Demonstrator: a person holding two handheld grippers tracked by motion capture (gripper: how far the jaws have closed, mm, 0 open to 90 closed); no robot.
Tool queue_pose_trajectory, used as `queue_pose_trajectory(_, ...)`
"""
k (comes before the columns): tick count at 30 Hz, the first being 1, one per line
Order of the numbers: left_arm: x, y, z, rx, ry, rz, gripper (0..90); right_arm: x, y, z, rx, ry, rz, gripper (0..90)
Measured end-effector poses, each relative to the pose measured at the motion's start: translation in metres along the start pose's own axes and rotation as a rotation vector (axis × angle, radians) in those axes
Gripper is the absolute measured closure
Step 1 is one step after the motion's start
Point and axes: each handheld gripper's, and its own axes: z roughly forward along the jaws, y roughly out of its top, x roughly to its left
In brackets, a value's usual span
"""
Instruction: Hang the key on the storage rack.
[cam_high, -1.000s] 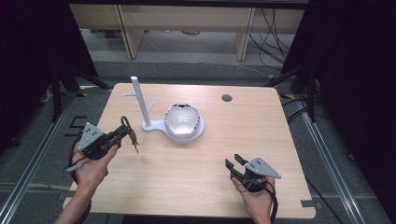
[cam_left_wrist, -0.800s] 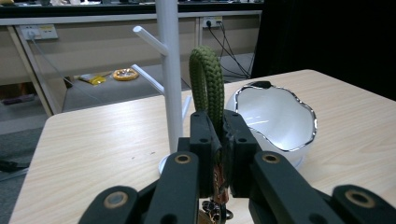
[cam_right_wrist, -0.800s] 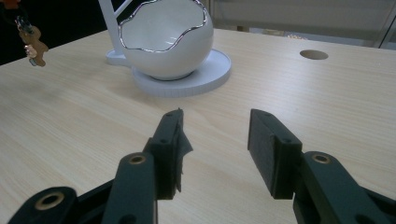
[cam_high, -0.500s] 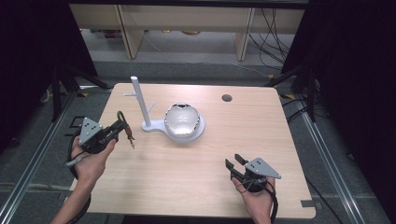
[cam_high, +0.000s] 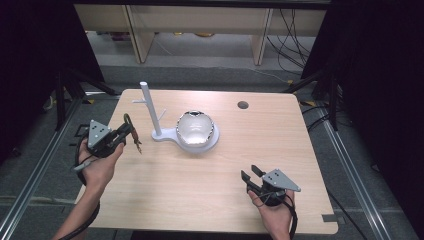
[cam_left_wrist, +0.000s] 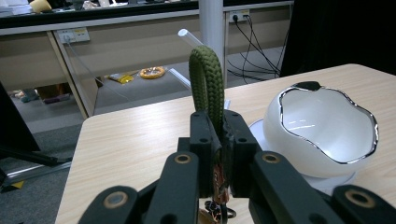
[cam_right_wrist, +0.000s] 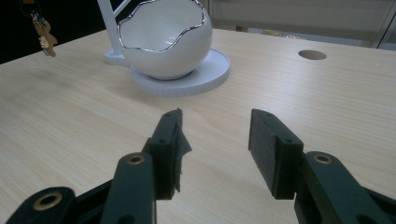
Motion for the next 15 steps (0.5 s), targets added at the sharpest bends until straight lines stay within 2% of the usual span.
queue_pose_trajectory(3,0.001,0.003,0.004,0.002,0.013,0.000,83.5,-0.002,0.000,0.001,-0.014,-0.003,-0.030,55.7)
queue_pose_trajectory(5,0.002,0.004,0.006,0.003,0.014,-0.001,83.5,-0.001,-0.001,0.002,-0.012,0.008,-0.017,55.7)
queue_pose_trajectory(8,0.002,0.005,0.008,0.005,0.016,-0.003,83.5,-0.002,-0.001,0.003,-0.022,0.016,-0.026,55.6)
queue_pose_trajectory(9,0.002,0.005,0.008,0.007,0.018,-0.002,83.4,-0.001,-0.001,0.002,-0.018,0.024,-0.005,55.6)
queue_pose_trajectory(13,0.004,0.007,0.011,0.007,0.025,-0.003,83.5,-0.003,0.000,0.001,-0.012,0.002,-0.024,55.5)
queue_pose_trajectory(15,0.005,0.008,0.012,0.008,0.030,-0.004,83.5,-0.002,0.000,0.001,-0.013,-0.001,-0.011,55.5)
